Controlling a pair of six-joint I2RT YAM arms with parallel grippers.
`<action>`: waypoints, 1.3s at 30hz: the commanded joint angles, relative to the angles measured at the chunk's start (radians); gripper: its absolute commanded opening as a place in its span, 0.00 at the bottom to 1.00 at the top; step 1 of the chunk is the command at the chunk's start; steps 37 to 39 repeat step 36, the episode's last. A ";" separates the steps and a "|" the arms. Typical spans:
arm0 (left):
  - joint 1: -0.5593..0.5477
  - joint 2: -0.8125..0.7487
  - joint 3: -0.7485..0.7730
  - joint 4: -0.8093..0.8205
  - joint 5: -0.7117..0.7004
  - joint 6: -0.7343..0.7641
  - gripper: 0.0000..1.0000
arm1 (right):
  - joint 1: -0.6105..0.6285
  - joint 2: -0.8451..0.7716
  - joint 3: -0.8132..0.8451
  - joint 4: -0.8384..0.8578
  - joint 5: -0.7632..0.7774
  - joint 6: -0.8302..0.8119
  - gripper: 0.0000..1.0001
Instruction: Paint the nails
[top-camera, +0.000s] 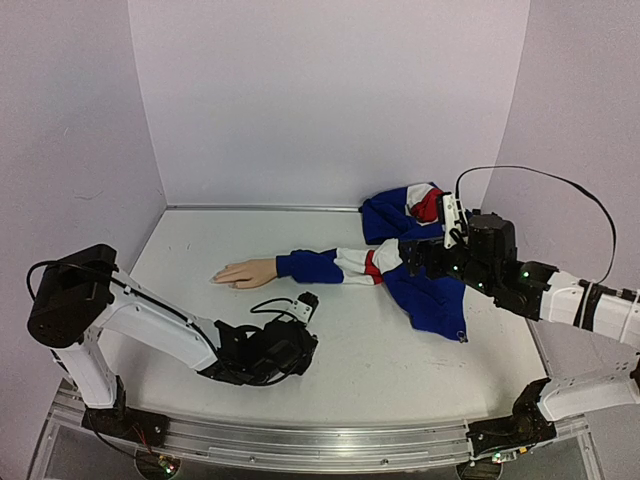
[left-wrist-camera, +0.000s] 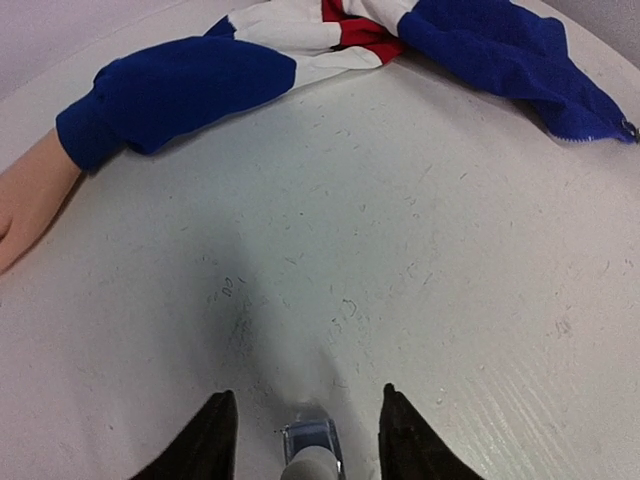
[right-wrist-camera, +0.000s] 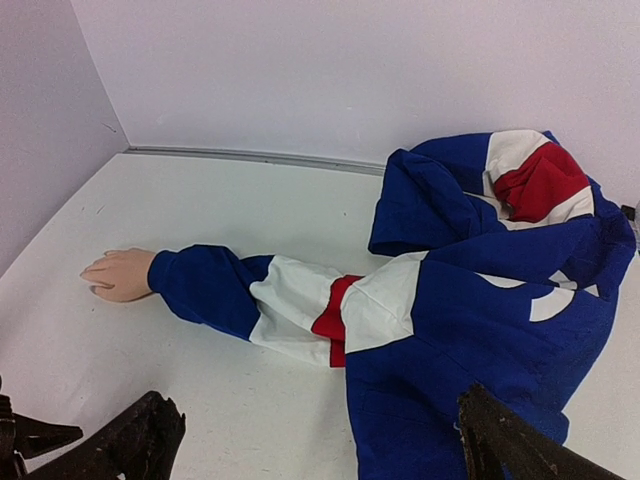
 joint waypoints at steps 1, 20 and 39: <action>0.045 -0.096 -0.020 0.029 0.028 0.007 0.63 | 0.004 -0.035 0.009 0.020 0.076 0.012 0.98; 1.143 -0.784 -0.022 -0.268 0.574 0.177 0.85 | -0.452 -0.124 0.058 -0.101 -0.086 -0.043 0.98; 1.184 -0.843 -0.024 -0.274 0.597 0.217 0.92 | -0.461 -0.211 0.052 -0.042 -0.082 -0.056 0.98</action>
